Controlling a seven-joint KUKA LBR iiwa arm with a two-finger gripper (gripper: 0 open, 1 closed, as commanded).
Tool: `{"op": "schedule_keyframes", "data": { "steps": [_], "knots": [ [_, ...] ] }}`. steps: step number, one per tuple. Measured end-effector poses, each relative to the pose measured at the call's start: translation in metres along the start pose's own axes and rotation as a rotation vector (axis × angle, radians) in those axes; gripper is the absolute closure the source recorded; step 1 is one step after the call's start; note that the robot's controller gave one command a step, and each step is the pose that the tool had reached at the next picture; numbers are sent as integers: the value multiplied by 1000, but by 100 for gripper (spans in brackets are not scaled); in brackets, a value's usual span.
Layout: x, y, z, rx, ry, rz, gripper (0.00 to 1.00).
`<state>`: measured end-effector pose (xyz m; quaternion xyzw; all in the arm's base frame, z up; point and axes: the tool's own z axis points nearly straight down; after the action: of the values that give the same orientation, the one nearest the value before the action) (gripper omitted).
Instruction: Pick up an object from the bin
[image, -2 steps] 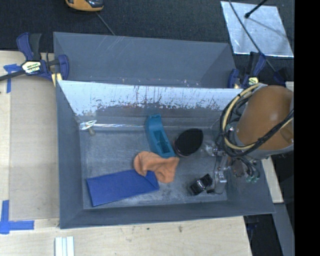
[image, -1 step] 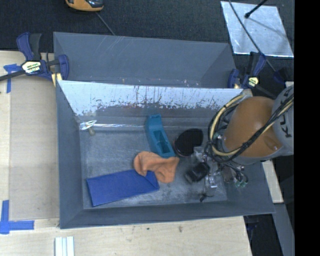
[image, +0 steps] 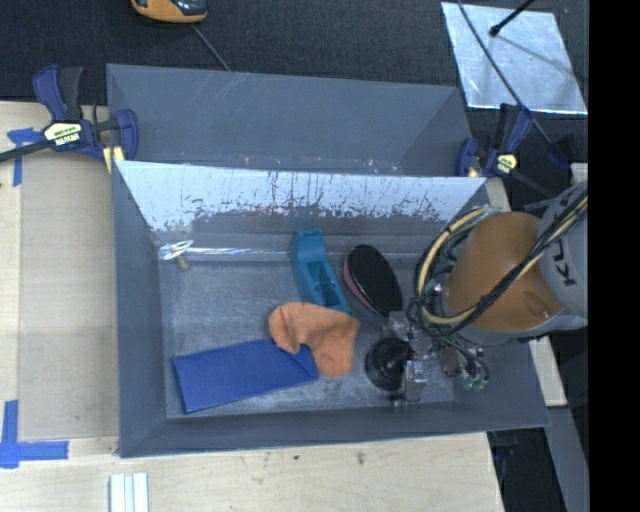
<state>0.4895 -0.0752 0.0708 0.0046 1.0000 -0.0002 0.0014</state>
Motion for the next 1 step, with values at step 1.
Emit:
{"op": "schedule_keyframes", "data": {
  "steps": [1],
  "knots": [
    [0, 0, 0, 0, 0, 0, 100]
  ]
}}
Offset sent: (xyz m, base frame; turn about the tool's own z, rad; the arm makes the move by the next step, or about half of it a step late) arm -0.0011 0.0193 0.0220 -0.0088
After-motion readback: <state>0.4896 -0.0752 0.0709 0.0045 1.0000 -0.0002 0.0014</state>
